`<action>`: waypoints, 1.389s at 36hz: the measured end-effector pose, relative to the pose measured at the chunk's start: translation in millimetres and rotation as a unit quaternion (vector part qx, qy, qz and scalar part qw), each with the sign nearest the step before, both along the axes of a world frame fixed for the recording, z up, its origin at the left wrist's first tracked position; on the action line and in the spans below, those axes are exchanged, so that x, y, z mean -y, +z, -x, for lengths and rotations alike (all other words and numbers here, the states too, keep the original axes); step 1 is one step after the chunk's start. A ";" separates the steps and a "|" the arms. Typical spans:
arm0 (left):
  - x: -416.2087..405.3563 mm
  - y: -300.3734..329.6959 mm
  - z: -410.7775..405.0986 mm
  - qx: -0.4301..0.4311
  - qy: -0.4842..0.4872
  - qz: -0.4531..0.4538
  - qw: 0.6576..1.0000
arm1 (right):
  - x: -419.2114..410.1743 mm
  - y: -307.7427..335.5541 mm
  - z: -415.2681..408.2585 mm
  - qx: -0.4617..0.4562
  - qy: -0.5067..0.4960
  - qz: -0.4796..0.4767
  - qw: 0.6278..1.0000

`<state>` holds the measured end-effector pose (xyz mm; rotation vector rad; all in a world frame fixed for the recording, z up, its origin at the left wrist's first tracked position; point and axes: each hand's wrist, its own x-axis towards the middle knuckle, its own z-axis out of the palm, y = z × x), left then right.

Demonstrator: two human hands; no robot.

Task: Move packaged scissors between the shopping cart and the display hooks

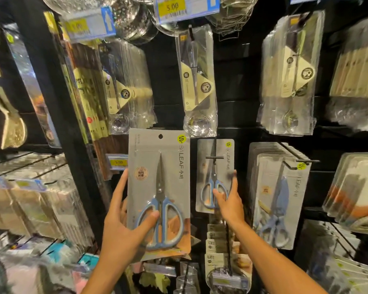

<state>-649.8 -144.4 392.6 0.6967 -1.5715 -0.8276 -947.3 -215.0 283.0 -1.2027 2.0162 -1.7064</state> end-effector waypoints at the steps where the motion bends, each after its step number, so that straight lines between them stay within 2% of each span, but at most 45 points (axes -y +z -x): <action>1: 0.4 -0.9 -0.4 0.002 0.000 0.002 1.000 | 2.2 2.5 0.4 -0.007 -0.008 -0.006 1.000; 14: 0.9 -14.5 -10.2 -0.007 -0.024 -0.032 0.999 | -13.9 -14.6 -13.0 -0.007 0.001 -0.014 1.000; 21: -4.6 -20.5 -12.8 0.001 -0.031 -0.038 0.999 | -58.6 11.6 -51.4 0.091 0.133 0.068 0.985; 25: -9.3 -26.6 -12.5 0.002 -0.037 -0.036 0.999 | -95.4 42.3 -85.7 0.071 0.231 0.108 0.964; 30: -19.3 -29.7 -8.9 0.002 -0.049 -0.033 0.998 | -121.1 55.2 -109.0 0.049 0.276 0.112 0.953; 36: -22.3 -38.2 -7.4 0.009 -0.081 -0.054 0.995 | -132.0 46.1 -108.5 0.063 0.250 0.106 0.960; 50: -16.6 -60.0 13.8 0.112 -0.194 -0.081 0.971 | -170.1 30.7 -85.1 0.079 0.172 0.108 0.976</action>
